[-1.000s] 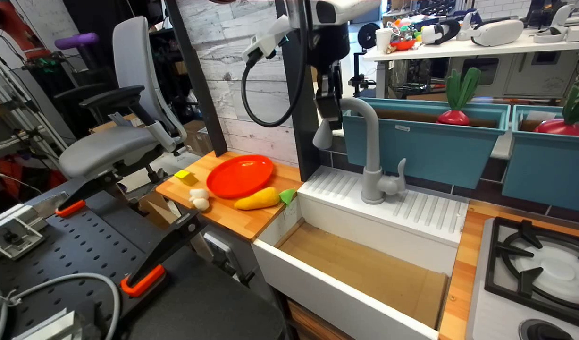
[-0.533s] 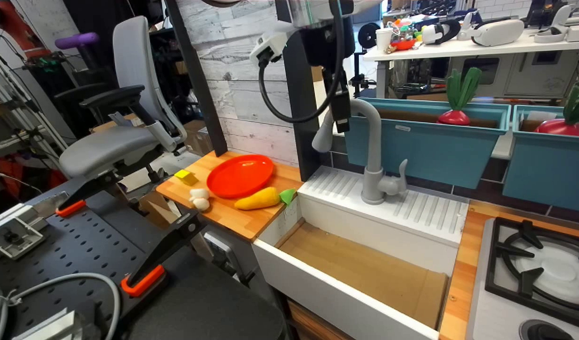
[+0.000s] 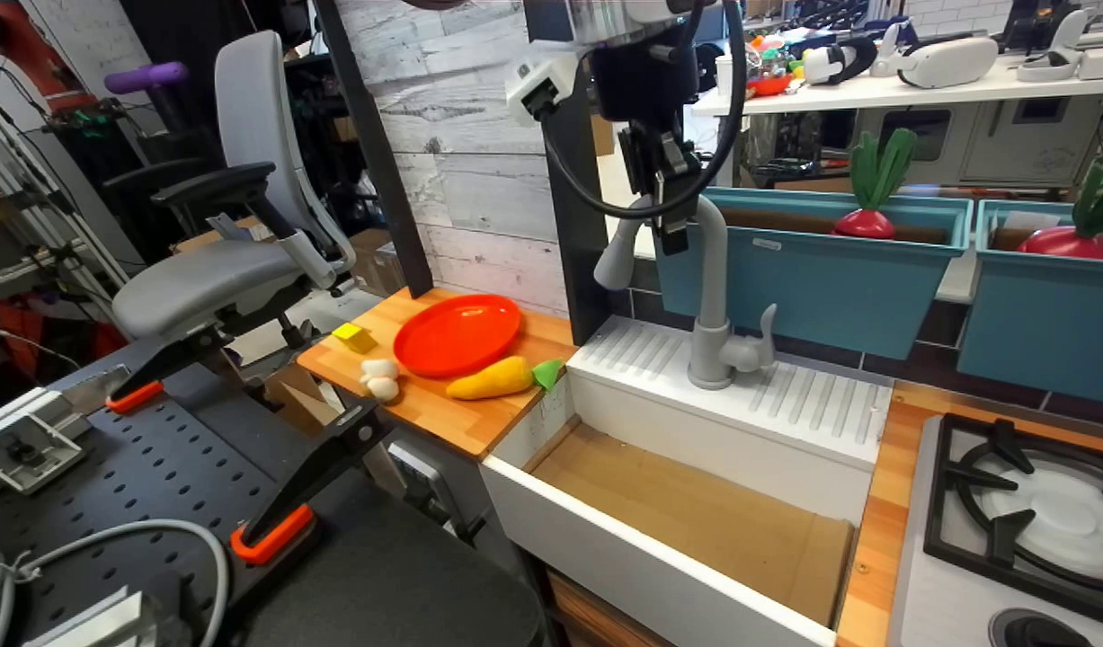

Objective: Move the tap nozzle to the right

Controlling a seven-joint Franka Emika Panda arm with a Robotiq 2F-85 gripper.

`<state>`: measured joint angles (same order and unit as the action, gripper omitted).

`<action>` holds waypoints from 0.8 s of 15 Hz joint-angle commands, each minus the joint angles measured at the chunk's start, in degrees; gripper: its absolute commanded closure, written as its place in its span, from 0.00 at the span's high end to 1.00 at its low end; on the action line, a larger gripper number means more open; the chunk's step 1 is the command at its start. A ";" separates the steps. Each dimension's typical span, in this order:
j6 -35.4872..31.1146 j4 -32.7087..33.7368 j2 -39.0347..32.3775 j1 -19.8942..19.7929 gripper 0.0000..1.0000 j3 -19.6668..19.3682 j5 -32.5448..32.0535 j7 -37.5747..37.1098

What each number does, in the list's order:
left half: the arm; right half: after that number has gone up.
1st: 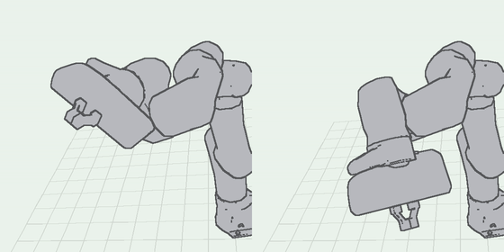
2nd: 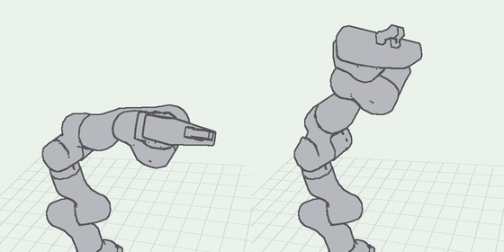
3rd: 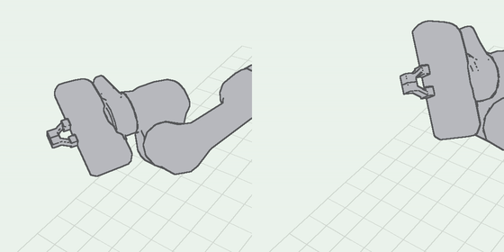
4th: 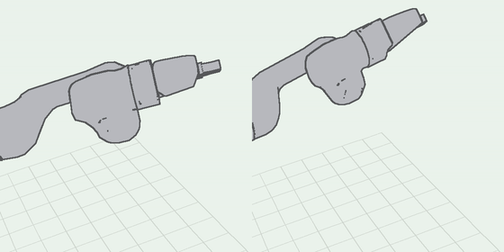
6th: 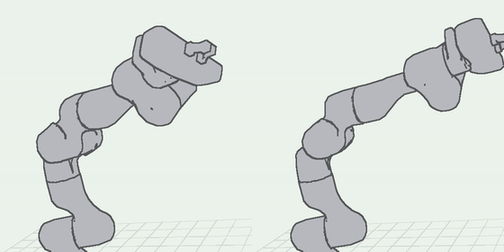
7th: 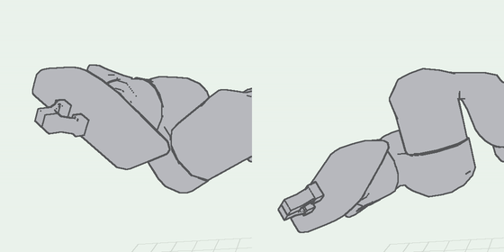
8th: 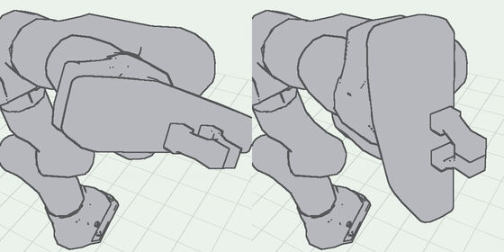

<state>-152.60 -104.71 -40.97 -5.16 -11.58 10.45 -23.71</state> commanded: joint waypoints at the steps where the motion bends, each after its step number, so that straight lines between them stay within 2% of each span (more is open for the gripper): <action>1: 1.18 -1.40 2.07 -1.90 0.56 -0.92 -1.33 4.04; 3: 0.07 -1.94 2.41 -2.83 0.70 0.48 0.25 5.03; 7: -2.15 -2.85 3.12 -6.07 1.00 5.45 7.85 4.85; 12: -0.80 -1.96 2.30 -9.16 1.00 11.19 17.31 5.18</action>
<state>-153.07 -105.76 -39.43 -12.19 -3.99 23.00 -19.98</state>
